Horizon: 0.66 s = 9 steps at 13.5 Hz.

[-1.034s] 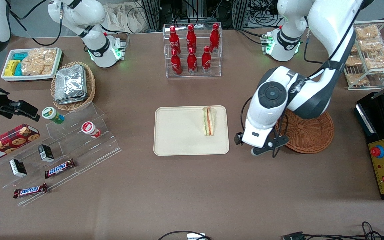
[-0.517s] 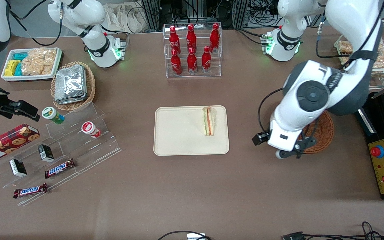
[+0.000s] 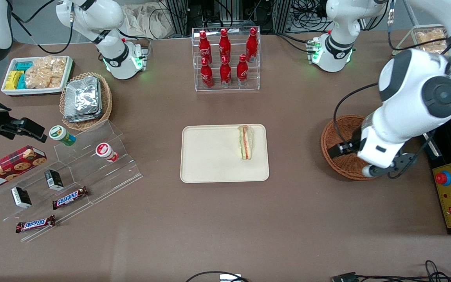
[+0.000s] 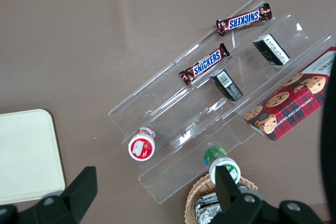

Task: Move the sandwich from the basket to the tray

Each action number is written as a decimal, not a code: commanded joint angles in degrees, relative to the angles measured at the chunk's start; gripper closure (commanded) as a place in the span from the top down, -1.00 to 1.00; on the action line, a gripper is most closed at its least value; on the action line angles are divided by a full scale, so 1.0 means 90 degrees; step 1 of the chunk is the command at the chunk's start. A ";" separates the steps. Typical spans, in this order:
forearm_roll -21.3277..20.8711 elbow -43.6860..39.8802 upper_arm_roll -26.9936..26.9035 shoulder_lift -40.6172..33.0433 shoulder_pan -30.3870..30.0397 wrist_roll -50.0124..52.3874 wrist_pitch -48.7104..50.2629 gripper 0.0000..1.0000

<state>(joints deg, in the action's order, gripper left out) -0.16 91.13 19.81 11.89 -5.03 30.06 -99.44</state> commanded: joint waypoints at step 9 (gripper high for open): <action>0.0340 0.0715 -0.1586 -0.1799 0.0207 -0.2958 0.1234 1.00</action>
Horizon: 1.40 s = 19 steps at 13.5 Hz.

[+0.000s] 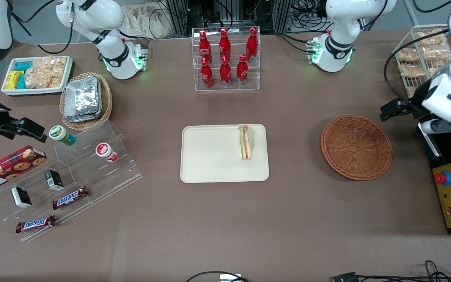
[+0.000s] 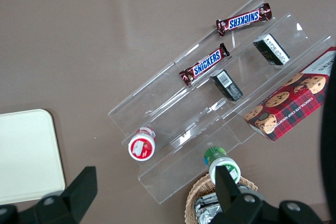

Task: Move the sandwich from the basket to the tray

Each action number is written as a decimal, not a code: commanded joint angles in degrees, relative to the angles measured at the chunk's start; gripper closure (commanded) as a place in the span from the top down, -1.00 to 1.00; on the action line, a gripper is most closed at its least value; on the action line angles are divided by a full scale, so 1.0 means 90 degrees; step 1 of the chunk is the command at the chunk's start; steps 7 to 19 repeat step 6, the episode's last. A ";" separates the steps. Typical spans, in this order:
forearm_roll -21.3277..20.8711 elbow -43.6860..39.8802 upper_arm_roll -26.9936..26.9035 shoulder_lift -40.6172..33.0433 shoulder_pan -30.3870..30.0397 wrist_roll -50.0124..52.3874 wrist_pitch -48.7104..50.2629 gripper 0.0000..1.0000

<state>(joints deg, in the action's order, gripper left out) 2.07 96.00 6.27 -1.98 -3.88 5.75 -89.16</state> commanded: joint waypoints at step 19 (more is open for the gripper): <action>-0.0015 0.0017 -0.0082 -0.0424 0.0061 -0.0365 0.0132 1.00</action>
